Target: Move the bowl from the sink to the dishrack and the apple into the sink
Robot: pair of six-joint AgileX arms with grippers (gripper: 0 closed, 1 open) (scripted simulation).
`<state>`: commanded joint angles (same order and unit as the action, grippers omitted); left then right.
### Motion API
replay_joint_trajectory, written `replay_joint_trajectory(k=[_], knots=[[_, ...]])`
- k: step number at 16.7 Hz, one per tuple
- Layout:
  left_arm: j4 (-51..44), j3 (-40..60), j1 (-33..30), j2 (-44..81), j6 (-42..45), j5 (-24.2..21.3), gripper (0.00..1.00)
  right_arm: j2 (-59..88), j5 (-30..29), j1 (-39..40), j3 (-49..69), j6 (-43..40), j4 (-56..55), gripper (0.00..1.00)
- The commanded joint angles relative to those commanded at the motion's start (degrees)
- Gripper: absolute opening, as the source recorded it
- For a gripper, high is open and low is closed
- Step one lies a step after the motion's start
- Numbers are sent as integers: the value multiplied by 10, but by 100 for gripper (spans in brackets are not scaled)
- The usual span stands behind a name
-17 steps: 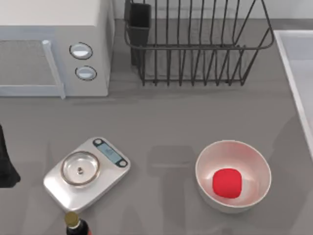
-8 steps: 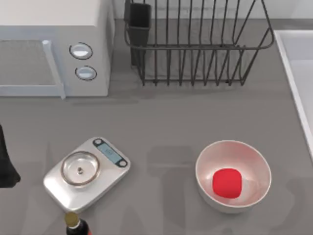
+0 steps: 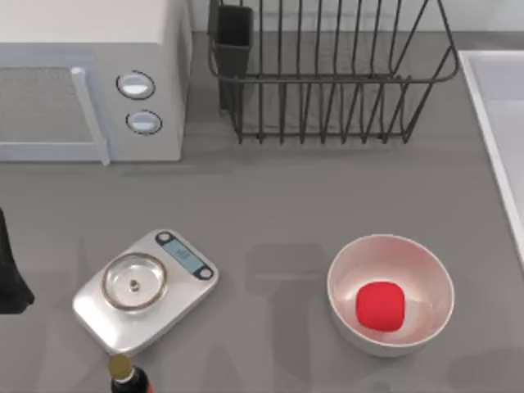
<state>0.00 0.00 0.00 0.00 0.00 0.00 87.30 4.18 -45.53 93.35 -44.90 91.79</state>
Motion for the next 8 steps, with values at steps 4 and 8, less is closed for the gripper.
replay_joint_trajectory(k=[4,8], knots=[[0,0,0,0,0,0,100,5,-10,20,4,12,-15,0],[0,0,0,0,0,0,100,21,-67,120,15,72,-105,0]])
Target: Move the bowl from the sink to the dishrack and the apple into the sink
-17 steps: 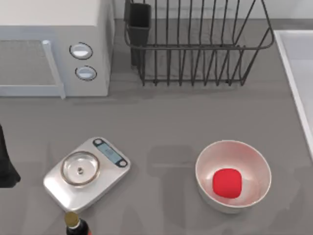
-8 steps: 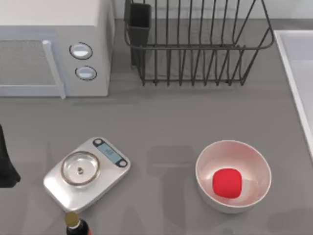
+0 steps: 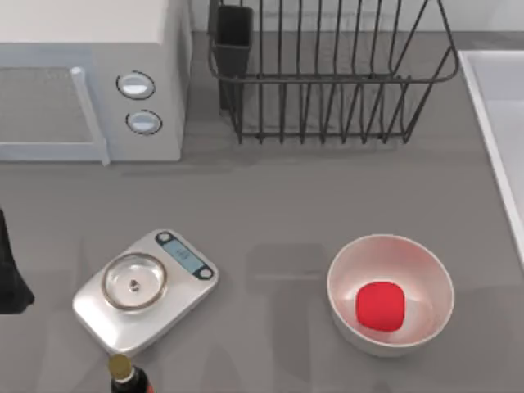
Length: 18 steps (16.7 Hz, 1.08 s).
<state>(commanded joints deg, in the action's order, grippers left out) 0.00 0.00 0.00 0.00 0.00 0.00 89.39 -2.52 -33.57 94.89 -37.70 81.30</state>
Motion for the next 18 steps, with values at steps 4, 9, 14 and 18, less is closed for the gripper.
replay_joint_trajectory(k=[4,9,14,18], knots=[[0,0,0,0,0,0,100,22,-90,171,12,90,-154,0],[0,0,0,0,0,0,100,45,-223,422,19,213,-395,0],[0,0,0,0,0,0,100,58,-348,645,13,316,-625,0],[0,0,0,0,0,0,100,61,-417,754,5,370,-756,0]])
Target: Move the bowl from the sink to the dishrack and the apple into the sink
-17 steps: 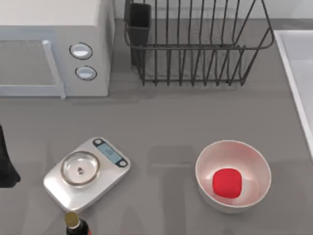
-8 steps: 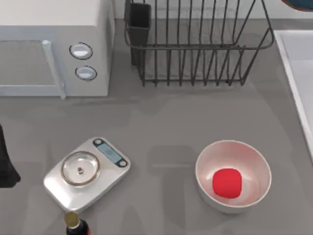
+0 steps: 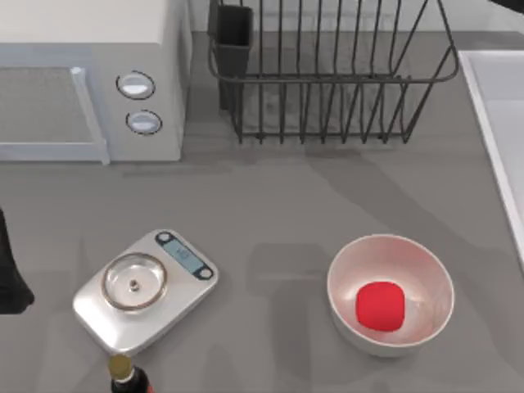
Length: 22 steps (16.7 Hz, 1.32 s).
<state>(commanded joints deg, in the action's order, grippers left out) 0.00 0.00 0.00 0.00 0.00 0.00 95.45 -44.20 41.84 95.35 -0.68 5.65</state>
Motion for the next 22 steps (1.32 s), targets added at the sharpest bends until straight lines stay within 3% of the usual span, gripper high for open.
replay_joint_trajectory(k=[4,12,22], knots=[[0,0,0,0,0,0,100,0,-29,37,-6,20,-53,0],[0,0,0,0,0,0,100,25,-19,27,-20,20,-90,0],[0,0,0,0,0,0,100,196,48,-43,-164,18,-418,0]])
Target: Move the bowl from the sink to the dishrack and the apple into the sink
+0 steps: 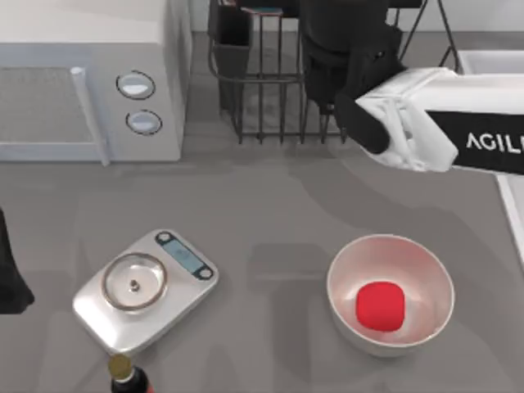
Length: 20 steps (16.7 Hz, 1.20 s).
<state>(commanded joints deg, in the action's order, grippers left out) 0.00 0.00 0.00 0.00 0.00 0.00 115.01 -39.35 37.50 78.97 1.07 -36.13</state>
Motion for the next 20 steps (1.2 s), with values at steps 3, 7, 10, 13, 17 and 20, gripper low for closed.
replay_joint_trajectory(k=[3,7,10,13,17,20], knots=[[0,0,0,0,0,0,100,21,12,-12,-25,0,-39,0],[0,0,0,0,0,0,100,21,12,-13,-26,0,-40,0],[0,0,0,0,0,0,100,21,12,-13,-26,0,-40,23],[0,0,0,0,0,0,100,21,12,-13,-26,0,-40,45],[0,0,0,0,0,0,100,21,12,-13,-26,0,-40,75],[0,0,0,0,0,0,100,21,12,-13,-26,0,-40,98]])
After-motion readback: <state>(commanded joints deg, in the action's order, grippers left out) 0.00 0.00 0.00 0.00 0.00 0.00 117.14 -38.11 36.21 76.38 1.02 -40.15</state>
